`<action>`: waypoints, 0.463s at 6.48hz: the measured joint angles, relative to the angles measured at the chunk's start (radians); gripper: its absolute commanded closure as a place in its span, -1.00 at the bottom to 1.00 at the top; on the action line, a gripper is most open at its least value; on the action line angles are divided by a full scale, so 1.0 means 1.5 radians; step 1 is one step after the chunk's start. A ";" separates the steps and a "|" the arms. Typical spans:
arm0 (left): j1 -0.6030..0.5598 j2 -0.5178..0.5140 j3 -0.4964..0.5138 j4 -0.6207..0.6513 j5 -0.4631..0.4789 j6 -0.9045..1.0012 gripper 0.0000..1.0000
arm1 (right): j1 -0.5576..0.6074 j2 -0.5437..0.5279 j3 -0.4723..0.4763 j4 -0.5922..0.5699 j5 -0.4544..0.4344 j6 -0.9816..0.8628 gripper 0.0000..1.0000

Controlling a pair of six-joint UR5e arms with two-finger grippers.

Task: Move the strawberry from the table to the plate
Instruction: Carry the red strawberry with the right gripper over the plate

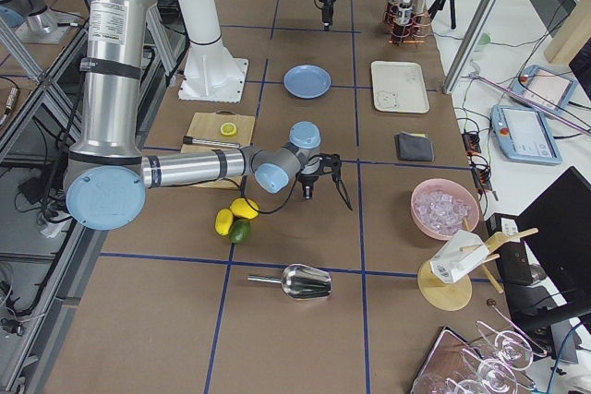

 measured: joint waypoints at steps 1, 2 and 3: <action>-0.001 0.001 -0.005 0.000 0.000 -0.001 -0.98 | -0.012 0.024 0.064 -0.061 0.001 0.064 1.00; -0.003 0.003 -0.011 0.001 -0.001 -0.002 -0.98 | -0.042 0.079 0.113 -0.121 -0.001 0.146 1.00; -0.003 0.006 -0.017 0.001 -0.001 -0.002 -0.98 | -0.086 0.154 0.130 -0.160 -0.005 0.236 1.00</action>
